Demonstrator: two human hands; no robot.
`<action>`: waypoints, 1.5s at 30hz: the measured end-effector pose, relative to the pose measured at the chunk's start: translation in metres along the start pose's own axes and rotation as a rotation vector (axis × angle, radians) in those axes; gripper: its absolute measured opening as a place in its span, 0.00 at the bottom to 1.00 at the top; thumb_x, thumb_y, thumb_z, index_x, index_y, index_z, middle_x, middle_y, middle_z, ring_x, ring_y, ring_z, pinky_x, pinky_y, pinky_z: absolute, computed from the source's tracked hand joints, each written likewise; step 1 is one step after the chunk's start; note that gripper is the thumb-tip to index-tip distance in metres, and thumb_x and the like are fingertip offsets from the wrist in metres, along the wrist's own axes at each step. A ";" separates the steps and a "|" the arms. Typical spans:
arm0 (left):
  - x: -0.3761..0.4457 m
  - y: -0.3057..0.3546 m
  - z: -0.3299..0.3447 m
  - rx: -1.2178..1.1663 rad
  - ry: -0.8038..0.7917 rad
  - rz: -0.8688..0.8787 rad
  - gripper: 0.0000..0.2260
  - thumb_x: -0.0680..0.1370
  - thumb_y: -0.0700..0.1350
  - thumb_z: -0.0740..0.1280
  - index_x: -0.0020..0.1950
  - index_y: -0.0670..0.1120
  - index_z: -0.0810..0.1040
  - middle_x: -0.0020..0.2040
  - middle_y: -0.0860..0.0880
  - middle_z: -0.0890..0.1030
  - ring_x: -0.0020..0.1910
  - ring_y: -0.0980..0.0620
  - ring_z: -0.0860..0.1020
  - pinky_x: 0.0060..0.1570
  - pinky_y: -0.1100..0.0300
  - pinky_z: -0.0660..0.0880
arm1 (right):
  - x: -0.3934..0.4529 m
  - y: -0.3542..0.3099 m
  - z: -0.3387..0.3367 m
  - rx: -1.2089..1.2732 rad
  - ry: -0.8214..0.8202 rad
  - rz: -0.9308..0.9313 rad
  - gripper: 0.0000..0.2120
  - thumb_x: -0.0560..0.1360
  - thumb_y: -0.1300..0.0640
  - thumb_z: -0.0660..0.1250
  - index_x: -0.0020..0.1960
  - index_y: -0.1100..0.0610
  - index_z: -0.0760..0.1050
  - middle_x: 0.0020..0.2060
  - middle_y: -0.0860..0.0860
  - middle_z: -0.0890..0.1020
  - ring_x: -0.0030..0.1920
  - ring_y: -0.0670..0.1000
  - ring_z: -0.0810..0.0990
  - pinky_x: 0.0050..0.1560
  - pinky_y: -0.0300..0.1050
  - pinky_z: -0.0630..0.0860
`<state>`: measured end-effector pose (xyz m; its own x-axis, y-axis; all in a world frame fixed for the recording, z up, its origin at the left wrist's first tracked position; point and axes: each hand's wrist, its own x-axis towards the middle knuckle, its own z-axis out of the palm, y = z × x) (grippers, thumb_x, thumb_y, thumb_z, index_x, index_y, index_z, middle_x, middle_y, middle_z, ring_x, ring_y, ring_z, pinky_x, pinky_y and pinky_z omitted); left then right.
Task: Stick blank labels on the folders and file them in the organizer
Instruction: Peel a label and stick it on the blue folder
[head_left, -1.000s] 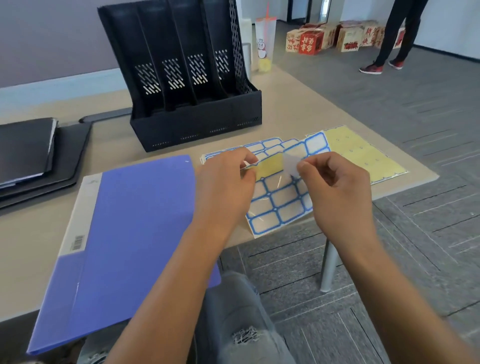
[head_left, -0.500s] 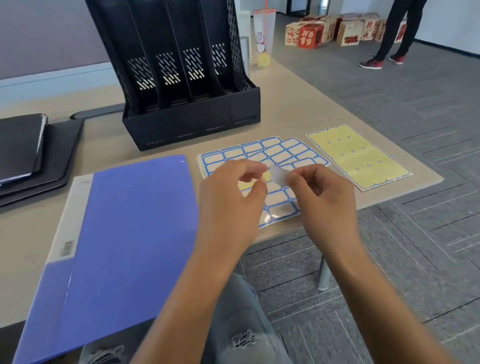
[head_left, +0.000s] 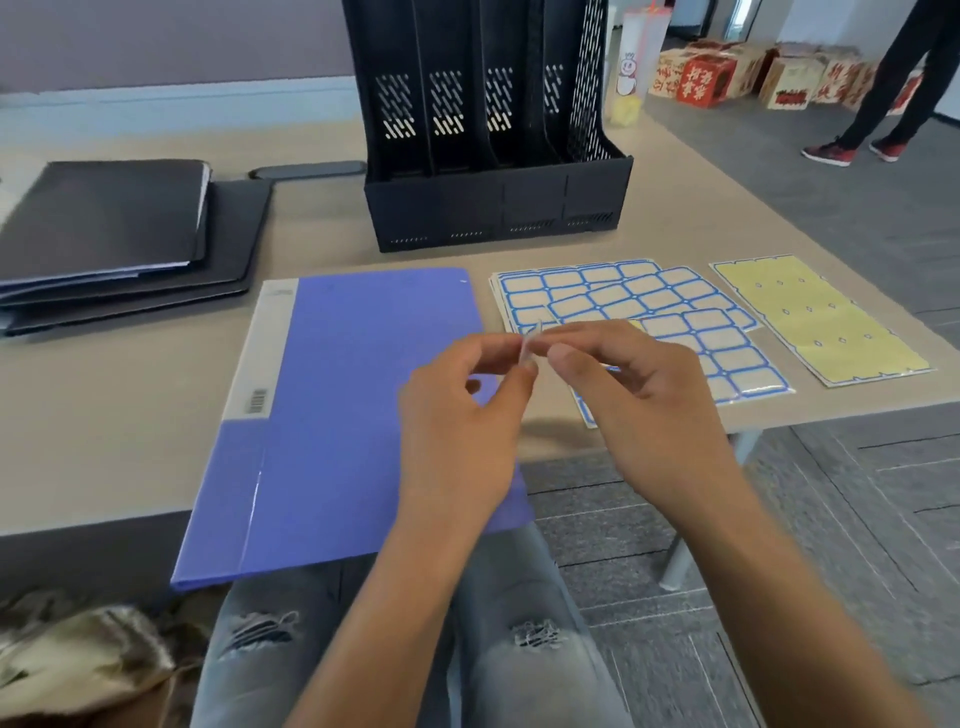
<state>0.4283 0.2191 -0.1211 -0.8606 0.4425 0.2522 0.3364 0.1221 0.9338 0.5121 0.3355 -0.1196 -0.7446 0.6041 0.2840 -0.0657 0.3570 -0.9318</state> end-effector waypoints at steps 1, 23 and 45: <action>0.000 -0.003 -0.006 -0.011 0.024 -0.007 0.05 0.79 0.43 0.71 0.50 0.53 0.85 0.44 0.62 0.85 0.47 0.63 0.82 0.54 0.60 0.77 | 0.000 0.000 0.005 -0.012 -0.008 0.003 0.11 0.81 0.60 0.70 0.50 0.46 0.87 0.50 0.41 0.87 0.54 0.41 0.84 0.53 0.32 0.76; -0.006 -0.057 -0.082 1.078 -0.208 -0.081 0.33 0.78 0.70 0.53 0.80 0.58 0.59 0.82 0.50 0.55 0.82 0.46 0.48 0.76 0.35 0.41 | 0.031 0.015 0.074 -0.073 0.024 0.121 0.05 0.80 0.55 0.73 0.46 0.55 0.81 0.40 0.49 0.85 0.47 0.50 0.86 0.54 0.55 0.82; -0.057 -0.020 -0.100 1.103 -0.217 -0.146 0.23 0.81 0.64 0.55 0.71 0.54 0.69 0.70 0.50 0.70 0.70 0.45 0.66 0.65 0.43 0.64 | 0.000 0.007 0.080 -0.245 -0.017 0.065 0.05 0.78 0.48 0.69 0.47 0.49 0.79 0.43 0.47 0.85 0.46 0.53 0.87 0.51 0.60 0.83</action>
<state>0.4328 0.1025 -0.1290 -0.8708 0.4915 0.0093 0.4842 0.8541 0.1899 0.4581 0.2807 -0.1439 -0.7534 0.6200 0.2193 0.1440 0.4808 -0.8649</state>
